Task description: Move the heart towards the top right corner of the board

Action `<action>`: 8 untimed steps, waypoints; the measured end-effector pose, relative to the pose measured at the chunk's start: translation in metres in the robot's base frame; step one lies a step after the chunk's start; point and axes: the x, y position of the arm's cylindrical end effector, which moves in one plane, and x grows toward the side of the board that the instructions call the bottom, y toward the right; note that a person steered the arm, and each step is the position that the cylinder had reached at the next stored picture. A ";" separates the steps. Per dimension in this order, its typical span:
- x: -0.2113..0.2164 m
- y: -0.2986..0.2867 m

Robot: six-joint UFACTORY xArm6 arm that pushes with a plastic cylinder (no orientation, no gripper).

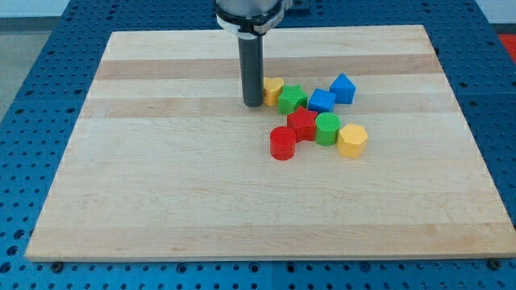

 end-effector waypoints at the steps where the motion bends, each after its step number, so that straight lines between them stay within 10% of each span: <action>1: 0.000 0.000; 8: -0.081 0.164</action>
